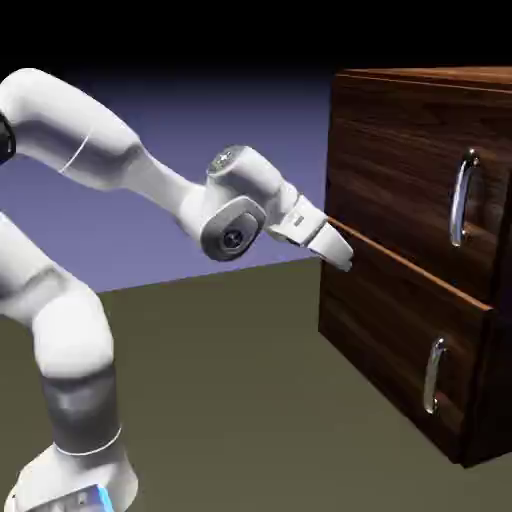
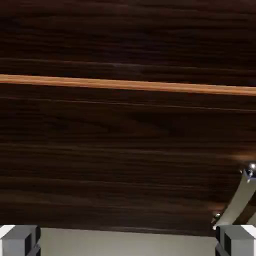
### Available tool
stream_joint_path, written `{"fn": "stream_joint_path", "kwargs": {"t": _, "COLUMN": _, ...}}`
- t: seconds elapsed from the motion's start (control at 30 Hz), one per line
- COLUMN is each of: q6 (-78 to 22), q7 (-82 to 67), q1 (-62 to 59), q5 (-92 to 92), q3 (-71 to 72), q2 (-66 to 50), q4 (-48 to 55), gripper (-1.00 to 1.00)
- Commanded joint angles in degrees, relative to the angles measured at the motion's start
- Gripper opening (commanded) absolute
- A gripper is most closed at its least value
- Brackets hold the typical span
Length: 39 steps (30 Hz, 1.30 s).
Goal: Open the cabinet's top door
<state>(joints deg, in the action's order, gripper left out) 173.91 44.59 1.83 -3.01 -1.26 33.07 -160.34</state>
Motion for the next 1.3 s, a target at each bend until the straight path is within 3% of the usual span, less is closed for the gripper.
{"fn": "stream_joint_path", "kwargs": {"t": 0.0, "q6": -0.08, "q7": 1.78, "q1": 0.95, "q5": -2.50, "q3": -1.05, "q2": 0.34, "q4": 0.55, "gripper": 0.00}}
{"fn": "stream_joint_path", "kwargs": {"t": 1.27, "q6": -3.19, "q7": 69.14, "q1": 36.90, "q5": -97.18, "q3": -40.89, "q2": 13.34, "q4": 21.52, "gripper": 0.00}}
